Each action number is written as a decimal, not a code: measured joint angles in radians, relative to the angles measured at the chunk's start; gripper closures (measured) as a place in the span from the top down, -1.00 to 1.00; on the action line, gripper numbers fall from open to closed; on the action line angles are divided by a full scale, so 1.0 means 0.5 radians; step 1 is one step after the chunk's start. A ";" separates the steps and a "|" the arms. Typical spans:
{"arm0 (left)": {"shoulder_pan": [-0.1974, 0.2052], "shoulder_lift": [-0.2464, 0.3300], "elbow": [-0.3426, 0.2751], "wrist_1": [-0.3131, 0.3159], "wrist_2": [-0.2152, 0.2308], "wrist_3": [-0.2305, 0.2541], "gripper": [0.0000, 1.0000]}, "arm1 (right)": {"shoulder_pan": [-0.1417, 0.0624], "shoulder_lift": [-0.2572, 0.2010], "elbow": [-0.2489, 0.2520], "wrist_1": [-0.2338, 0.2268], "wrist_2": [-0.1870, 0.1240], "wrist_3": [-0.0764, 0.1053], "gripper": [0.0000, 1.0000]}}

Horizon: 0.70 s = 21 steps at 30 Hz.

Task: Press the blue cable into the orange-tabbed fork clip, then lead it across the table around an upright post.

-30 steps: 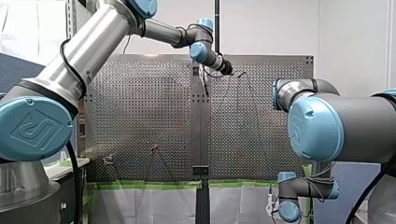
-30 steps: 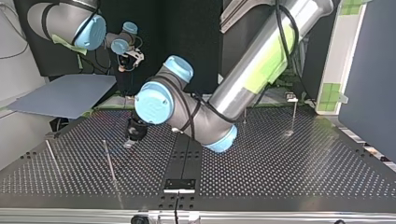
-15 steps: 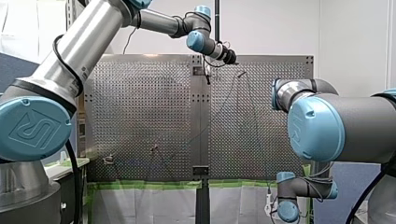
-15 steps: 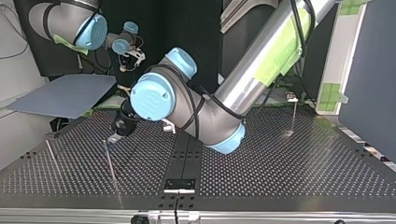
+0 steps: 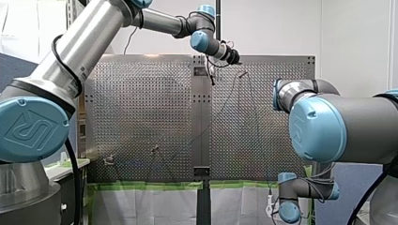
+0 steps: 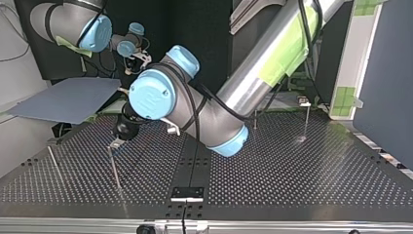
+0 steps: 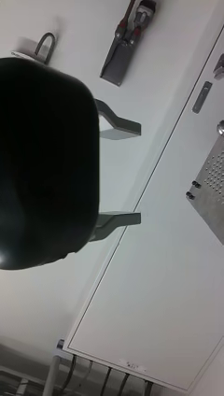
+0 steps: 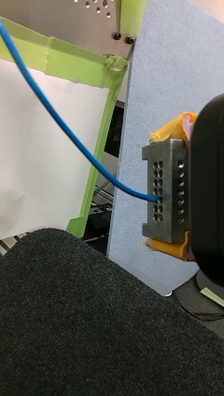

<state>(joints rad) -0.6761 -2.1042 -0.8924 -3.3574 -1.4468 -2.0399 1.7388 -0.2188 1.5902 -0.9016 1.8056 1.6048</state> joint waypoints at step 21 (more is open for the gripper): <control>-0.058 -0.124 0.000 -0.006 -0.258 0.121 0.53 | 0.000 0.000 -0.003 0.002 0.000 -0.009 -1.00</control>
<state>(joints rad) -0.7051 -2.1662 -0.8924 -3.3606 -1.5758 -1.9794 1.7390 -0.2189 1.5885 -0.9008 1.8056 1.6002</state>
